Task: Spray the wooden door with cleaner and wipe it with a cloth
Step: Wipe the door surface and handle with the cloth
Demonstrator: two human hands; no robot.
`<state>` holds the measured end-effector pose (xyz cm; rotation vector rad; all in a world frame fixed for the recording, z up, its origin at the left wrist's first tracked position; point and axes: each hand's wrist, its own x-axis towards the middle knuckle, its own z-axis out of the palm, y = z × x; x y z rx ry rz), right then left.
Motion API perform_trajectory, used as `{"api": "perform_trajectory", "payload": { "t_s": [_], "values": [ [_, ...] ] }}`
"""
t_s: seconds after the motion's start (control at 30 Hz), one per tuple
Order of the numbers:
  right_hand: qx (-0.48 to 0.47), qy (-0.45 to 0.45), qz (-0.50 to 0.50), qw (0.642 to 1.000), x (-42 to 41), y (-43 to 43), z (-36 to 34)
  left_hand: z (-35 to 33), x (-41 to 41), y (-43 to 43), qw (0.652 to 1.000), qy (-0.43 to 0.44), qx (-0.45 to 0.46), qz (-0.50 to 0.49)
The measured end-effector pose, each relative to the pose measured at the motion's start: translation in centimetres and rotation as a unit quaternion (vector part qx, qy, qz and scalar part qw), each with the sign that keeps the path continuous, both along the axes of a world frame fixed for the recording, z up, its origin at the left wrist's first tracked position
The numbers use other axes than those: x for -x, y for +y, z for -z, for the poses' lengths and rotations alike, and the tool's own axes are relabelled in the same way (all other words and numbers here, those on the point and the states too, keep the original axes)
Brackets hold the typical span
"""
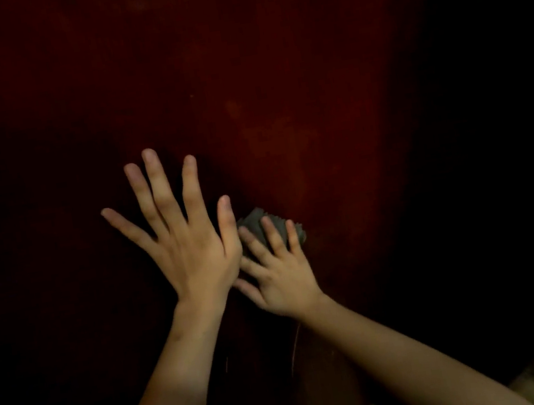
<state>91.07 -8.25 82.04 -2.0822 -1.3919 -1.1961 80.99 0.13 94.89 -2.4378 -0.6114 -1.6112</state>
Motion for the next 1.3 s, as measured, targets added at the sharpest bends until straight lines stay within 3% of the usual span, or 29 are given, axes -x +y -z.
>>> {"api": "perform_trajectory", "payload": {
  "t_s": [0.2,0.4,0.6,0.77,1.03,1.17,1.3],
  "values": [
    [-0.071,0.108,0.103,0.986,-11.6,-8.7,-0.3,0.6,-4.0,-2.9,1.000,-0.016,0.006,-0.020],
    [-0.085,0.202,0.131,0.967,-17.9,-13.9,1.0,1.9,-6.4,-4.6,0.999,-0.016,-0.003,-0.030],
    [-0.124,0.187,0.085,0.971,-16.3,-12.1,2.5,2.3,-7.4,-4.7,0.998,-0.028,-0.008,-0.051],
    [-0.032,0.061,0.020,0.997,-8.8,-6.3,7.6,2.2,-6.6,-4.5,1.000,-0.028,0.003,0.004],
    [-0.029,0.044,-0.110,0.993,-0.4,-1.0,7.0,3.4,-6.5,-4.8,1.000,-0.016,0.016,-0.005],
    [-0.063,0.013,-0.069,0.996,-6.0,-4.3,7.7,5.2,-8.0,-5.7,0.999,-0.023,0.011,-0.039],
    [-0.019,0.091,0.056,0.994,-14.3,-12.0,8.3,7.2,-9.9,-7.2,0.999,-0.015,0.018,-0.038]
  ]
}}
